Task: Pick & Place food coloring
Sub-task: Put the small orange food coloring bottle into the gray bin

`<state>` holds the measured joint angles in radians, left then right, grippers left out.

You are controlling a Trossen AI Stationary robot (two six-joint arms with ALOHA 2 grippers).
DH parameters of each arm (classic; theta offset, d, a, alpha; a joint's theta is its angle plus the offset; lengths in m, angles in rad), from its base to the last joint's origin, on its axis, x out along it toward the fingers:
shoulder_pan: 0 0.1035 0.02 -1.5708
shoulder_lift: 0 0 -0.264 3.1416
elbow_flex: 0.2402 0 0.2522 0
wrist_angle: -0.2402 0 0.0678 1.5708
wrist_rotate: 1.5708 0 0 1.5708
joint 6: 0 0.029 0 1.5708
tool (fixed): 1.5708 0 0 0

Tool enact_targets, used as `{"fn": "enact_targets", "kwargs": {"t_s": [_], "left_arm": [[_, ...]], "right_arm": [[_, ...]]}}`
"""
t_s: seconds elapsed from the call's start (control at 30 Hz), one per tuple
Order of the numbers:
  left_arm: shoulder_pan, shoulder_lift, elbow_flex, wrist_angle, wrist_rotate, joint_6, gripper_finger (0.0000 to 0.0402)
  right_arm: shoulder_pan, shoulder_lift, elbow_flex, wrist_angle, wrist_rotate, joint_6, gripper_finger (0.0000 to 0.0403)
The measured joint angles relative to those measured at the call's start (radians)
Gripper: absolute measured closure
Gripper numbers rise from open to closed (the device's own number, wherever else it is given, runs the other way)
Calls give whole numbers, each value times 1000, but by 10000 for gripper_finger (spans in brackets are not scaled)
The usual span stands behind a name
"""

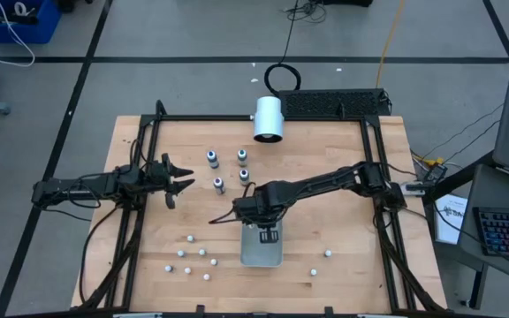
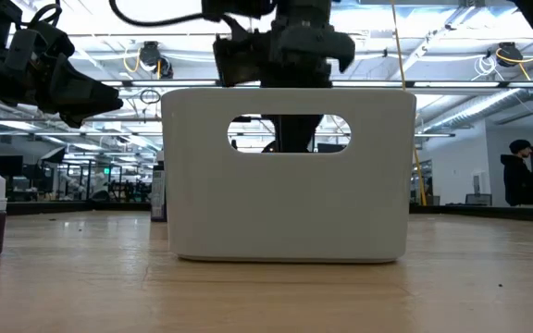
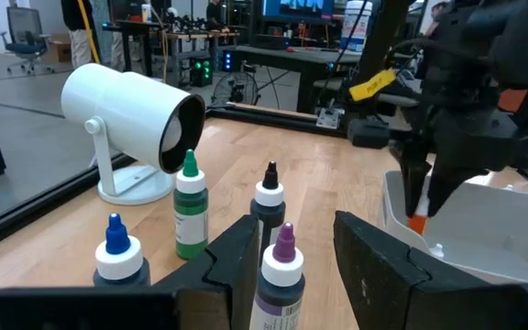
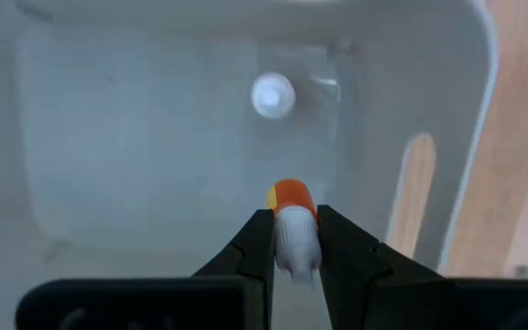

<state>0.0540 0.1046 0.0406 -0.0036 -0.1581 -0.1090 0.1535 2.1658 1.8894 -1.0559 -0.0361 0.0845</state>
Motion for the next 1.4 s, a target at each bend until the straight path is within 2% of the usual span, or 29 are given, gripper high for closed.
{"fn": "enact_targets", "kwargs": {"t_s": [0.3, 1.1, 1.17, 1.4], "left_arm": [[0, 0, 0, 0, 0, 0, 254], [0, 0, 0, 0, 0, 0, 254], [0, 0, 0, 0, 0, 0, 254], [0, 0, 0, 0, 0, 0, 254]], "right_arm": [[0, 0, -67, 117, -21, -19, 356], [-2, 0, -140, 165, -13, -34, 356], [-1, 0, -140, 171, -13, -22, 342], [-1, 0, -139, 176, -15, 20, 230]]}}
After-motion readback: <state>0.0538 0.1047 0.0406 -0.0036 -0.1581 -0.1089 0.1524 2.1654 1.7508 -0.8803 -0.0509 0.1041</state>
